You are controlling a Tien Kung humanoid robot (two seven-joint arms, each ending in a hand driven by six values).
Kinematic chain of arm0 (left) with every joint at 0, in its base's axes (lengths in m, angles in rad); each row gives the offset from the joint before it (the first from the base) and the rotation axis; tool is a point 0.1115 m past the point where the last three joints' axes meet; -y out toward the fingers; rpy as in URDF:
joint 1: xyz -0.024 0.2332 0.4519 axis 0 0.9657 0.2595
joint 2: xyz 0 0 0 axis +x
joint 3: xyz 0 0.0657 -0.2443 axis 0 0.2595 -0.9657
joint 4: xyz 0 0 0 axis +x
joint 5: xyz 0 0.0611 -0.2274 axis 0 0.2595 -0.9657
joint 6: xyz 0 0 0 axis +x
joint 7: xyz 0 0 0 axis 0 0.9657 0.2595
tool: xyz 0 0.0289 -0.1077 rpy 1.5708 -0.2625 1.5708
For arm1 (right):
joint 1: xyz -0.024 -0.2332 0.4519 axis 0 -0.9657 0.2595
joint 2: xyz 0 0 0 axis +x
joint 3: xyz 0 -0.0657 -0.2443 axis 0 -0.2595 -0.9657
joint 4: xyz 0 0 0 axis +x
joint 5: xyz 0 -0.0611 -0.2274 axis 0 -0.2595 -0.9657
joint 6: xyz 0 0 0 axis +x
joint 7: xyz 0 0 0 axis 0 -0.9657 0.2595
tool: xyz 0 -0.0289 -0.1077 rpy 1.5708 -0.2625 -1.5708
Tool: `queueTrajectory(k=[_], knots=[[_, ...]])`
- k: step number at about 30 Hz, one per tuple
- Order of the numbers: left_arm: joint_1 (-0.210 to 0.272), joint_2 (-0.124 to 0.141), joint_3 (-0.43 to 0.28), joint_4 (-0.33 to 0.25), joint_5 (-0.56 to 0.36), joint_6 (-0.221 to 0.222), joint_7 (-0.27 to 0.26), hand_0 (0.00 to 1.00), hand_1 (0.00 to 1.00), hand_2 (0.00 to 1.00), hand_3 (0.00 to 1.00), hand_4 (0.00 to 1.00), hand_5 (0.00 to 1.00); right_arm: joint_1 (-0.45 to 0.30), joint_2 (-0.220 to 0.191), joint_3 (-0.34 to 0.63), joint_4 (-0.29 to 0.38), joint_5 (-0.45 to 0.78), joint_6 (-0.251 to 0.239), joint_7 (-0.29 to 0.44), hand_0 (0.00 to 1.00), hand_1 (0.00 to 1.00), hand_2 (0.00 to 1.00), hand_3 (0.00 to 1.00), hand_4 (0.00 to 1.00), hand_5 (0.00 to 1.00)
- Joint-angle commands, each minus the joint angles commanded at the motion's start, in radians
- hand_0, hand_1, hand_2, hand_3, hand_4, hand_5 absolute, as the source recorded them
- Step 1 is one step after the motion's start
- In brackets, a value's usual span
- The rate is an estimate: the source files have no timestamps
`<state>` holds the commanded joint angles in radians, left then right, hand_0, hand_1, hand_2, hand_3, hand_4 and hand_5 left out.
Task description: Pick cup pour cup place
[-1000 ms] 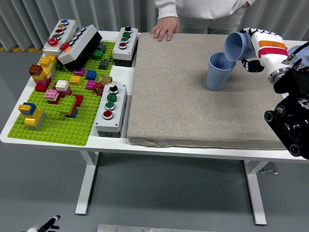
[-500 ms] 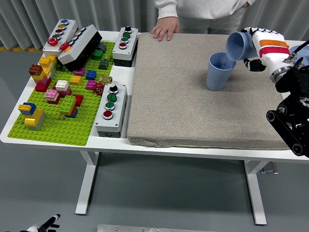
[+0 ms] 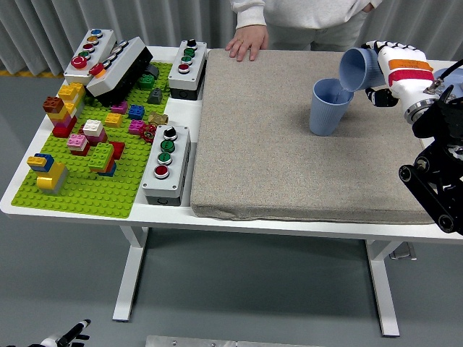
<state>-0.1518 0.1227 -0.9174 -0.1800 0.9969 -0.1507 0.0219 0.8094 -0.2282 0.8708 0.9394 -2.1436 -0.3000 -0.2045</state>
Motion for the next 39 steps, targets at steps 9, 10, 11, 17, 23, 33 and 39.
queueTrajectory(k=[9,10,11,17,23,33,39], knots=[[0.006,0.000,-0.002,0.000,-0.001,0.001,0.000,0.891,0.845,0.891,0.799,0.668,0.988,0.002,0.000,-0.017,-0.005,-0.002,0.001,-0.006,0.716,0.578,0.472,0.504,0.609,0.002],[0.005,0.000,-0.001,0.000,-0.001,0.001,0.000,0.891,0.845,0.891,0.799,0.668,0.988,0.004,-0.001,-0.022,-0.005,-0.003,0.001,-0.007,0.716,0.578,0.472,0.504,0.609,0.002],[0.006,0.000,0.001,0.000,-0.003,0.001,0.000,0.891,0.845,0.891,0.799,0.668,0.988,0.006,-0.002,-0.027,-0.004,-0.004,0.000,-0.009,0.716,0.578,0.472,0.504,0.609,0.002],[0.008,0.001,0.003,0.000,-0.006,0.001,0.000,0.891,0.846,0.890,0.799,0.667,0.987,0.009,-0.003,-0.039,-0.006,-0.004,0.001,-0.014,0.717,0.578,0.473,0.504,0.609,0.002],[0.009,0.001,0.003,0.000,-0.006,0.001,0.000,0.891,0.845,0.890,0.799,0.668,0.989,0.011,-0.006,-0.052,-0.004,-0.006,0.003,-0.020,0.717,0.578,0.474,0.504,0.608,0.002],[0.005,0.002,0.003,0.000,-0.009,0.002,-0.001,0.891,0.846,0.890,0.799,0.668,0.988,0.027,-0.021,-0.090,-0.001,-0.005,0.008,-0.029,0.719,0.579,0.474,0.503,0.607,0.002],[0.005,0.002,0.003,0.000,-0.011,0.002,-0.001,0.891,0.846,0.890,0.799,0.668,0.989,0.032,-0.021,-0.098,0.002,-0.002,0.010,-0.033,0.719,0.578,0.474,0.503,0.607,0.002]])
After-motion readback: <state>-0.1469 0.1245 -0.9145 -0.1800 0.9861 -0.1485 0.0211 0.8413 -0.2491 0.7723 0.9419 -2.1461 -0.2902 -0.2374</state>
